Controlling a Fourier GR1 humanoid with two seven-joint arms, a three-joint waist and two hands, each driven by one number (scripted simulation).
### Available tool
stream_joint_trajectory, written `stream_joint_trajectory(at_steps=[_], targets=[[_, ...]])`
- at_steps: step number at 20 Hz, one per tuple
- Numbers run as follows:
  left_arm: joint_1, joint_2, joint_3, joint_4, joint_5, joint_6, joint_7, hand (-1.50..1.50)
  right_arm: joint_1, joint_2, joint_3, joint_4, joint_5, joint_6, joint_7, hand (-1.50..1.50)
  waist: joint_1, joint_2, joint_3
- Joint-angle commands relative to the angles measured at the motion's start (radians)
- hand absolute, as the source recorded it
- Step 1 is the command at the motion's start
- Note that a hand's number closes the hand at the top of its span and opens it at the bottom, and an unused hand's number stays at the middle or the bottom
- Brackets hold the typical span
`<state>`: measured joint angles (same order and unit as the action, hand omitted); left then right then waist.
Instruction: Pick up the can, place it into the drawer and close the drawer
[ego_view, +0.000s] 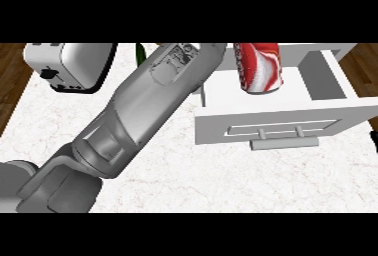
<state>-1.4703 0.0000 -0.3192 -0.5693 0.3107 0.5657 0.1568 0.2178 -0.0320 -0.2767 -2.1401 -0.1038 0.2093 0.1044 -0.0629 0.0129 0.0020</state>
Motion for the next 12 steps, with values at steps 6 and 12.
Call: stream_joint_trajectory(at_steps=[6,12], targets=[[-0.017,0.0,-0.129,0.098,0.098,0.021,-0.06,1.5,-0.011,-0.002,0.006,0.038,0.022,0.012,-0.04,-1.5,-0.018,0.004,0.001],[0.006,0.0,-0.181,0.151,0.136,0.073,-0.137,1.5,-0.069,-0.012,0.012,0.03,0.012,-0.008,0.013,-1.5,-0.034,0.01,0.001]])
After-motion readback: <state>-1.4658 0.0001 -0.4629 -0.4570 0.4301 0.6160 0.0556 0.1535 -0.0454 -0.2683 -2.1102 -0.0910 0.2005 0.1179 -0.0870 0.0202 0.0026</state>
